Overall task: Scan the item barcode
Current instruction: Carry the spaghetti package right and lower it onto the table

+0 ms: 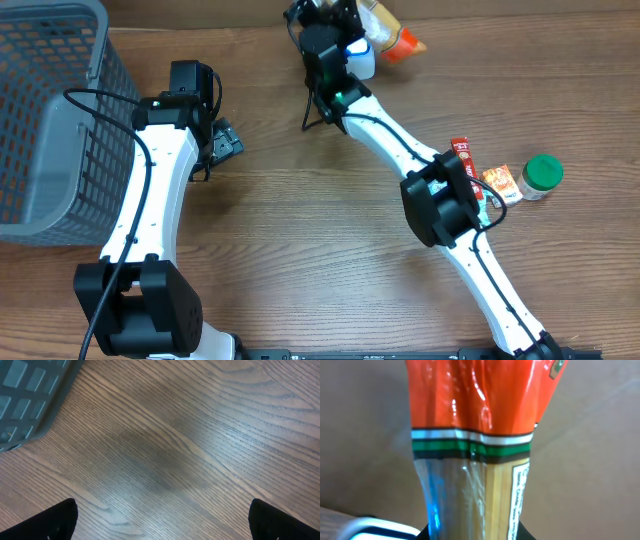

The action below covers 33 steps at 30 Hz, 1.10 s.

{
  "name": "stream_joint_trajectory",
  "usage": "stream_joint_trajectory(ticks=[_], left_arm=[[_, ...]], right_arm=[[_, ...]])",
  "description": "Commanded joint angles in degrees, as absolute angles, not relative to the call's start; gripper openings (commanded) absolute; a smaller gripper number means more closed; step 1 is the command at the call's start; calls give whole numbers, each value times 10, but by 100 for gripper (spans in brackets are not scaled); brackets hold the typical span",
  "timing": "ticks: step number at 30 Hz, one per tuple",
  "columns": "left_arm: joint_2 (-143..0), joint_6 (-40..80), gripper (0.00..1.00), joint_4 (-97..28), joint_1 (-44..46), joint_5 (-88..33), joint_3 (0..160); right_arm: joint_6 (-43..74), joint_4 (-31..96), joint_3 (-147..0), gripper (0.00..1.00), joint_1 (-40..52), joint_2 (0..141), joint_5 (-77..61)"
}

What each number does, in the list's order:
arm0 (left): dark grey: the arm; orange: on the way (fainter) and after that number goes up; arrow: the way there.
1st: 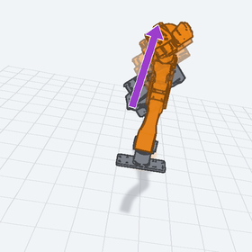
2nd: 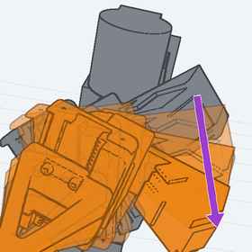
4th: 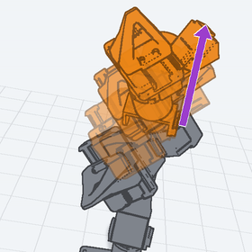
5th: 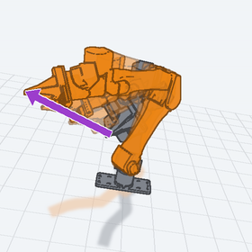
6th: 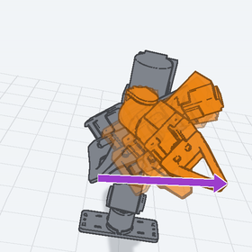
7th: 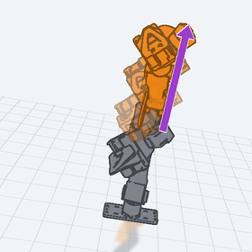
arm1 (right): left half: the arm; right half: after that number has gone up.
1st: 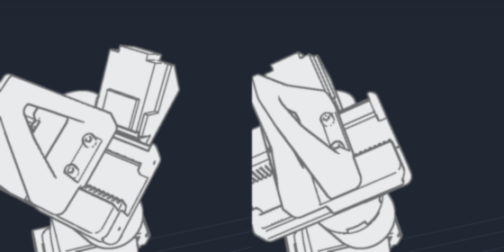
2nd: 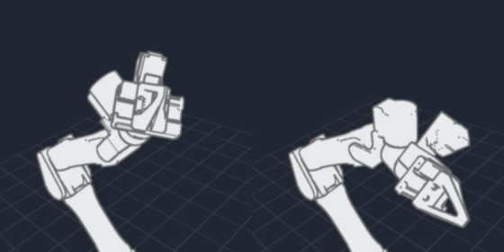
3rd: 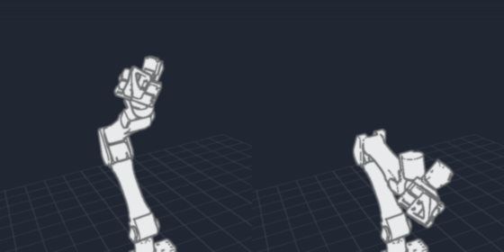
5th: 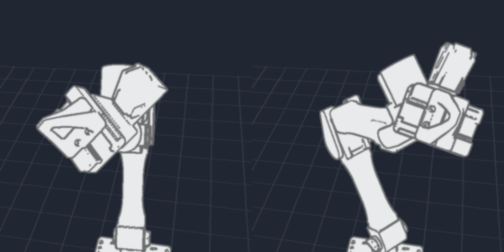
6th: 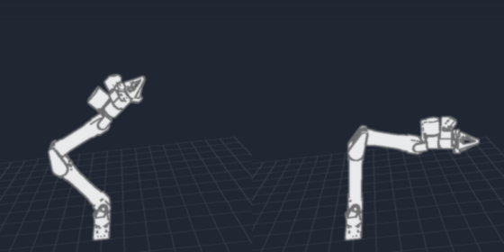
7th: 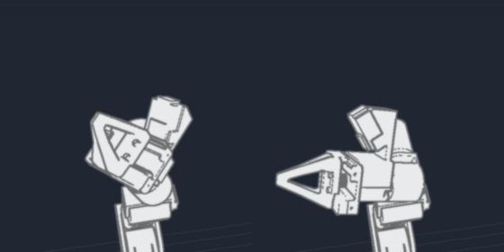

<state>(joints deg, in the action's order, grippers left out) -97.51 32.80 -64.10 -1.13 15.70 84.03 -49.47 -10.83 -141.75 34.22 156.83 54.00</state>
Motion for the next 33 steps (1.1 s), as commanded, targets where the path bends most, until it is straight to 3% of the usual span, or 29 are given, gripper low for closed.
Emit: stream_joint_trajectory(ticks=[1, 7, 10, 14, 20, 24, 28, 33], left_arm=[[-964, 321, 100, -641, -7, 165, 849], [-964, 321, 100, -641, -7, 165, 849], [-964, 321, 100, -641, -7, 165, 849], [-964, 321, 100, -641, -7, 165, 849], [-964, 321, 100, -641, -7, 165, 849], [-964, 321, 100, -641, -7, 165, 849], [-964, 321, 100, -641, -7, 165, 849], [-964, 321, 100, -641, -7, 165, 849]], right_arm=[[-495, -107, -1469, 3, 338, 1422, 678], [-488, 36, -1469, 3, 333, 1372, 811], [-397, 199, -1469, 3, 338, 1355, 803], [-196, 527, -1469, 5, 352, 1317, 614], [41, 820, -1469, 4, 333, 1275, 421], [75, 935, -1465, 4, 288, 1273, 201], [75, 971, -1414, 4, 232, 1273, 44], [76, 957, -1327, 4, 191, 1275, 1]])
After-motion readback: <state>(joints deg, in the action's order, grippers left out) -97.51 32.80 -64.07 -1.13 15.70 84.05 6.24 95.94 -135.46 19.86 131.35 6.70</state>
